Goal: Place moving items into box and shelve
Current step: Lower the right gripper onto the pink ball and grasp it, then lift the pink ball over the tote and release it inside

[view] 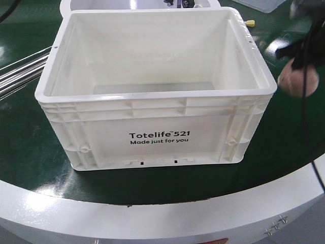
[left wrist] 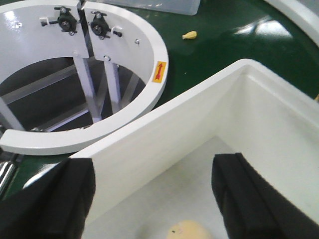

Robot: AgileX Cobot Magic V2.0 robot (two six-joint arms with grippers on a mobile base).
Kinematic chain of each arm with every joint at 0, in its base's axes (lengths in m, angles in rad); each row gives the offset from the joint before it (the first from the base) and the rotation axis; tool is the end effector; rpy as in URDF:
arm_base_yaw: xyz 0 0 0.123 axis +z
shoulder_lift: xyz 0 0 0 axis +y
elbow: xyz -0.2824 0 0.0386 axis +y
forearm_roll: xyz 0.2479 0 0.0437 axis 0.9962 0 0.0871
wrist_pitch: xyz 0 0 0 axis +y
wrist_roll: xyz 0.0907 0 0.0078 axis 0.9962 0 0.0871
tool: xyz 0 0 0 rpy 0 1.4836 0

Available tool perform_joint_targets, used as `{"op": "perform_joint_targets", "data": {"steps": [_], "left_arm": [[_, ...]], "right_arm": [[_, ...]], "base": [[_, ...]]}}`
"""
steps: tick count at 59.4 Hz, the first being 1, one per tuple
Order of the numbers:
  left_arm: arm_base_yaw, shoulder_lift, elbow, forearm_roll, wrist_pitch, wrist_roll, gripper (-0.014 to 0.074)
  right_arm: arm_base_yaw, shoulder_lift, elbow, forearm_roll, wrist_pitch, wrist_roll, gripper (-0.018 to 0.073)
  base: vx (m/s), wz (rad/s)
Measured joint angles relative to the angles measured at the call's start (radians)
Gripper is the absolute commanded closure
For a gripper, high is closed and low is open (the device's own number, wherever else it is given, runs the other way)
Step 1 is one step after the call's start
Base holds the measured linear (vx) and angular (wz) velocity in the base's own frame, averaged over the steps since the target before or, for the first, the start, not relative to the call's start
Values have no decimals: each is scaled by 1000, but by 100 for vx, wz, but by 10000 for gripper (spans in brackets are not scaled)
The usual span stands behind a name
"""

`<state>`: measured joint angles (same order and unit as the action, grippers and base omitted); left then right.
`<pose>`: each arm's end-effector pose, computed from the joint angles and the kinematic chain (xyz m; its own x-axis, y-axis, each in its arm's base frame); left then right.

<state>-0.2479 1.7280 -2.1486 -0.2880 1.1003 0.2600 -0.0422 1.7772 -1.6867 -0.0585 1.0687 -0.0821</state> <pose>0.3478 -0.1118 0.4890 -0.4673 0.2442 -0.8497 0.5063 0.8618 -0.0308 0.3894 -0.0211 0.3327 -0.8790 -0.0729 -0.4711 -0.0303 0.9948 -0.0974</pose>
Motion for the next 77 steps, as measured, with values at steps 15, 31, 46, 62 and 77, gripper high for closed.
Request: {"op": "perform_joint_targets", "data": {"steps": [15,31,46,62,77], "left_arm": [[0,0,0,145,6,-89,11],[0,0,0,162,41,-97,11],[0,0,0,164,123,-130,11],[0,2,0,179,178,-238,11],[0,3,0,288,179,-343,11]], "right_arm": [[51,-101,-245,224,110,-55,567],[370,-86,-281,265,114,-120,529],[513,-17,-281,203,64,-187,167],[482,-20,-282,68,35,29,-43],[465,-25,-282,-199,82,231,7]], "base": [[0,0],[0,0],[0,0],[0,0],[0,0]]}}
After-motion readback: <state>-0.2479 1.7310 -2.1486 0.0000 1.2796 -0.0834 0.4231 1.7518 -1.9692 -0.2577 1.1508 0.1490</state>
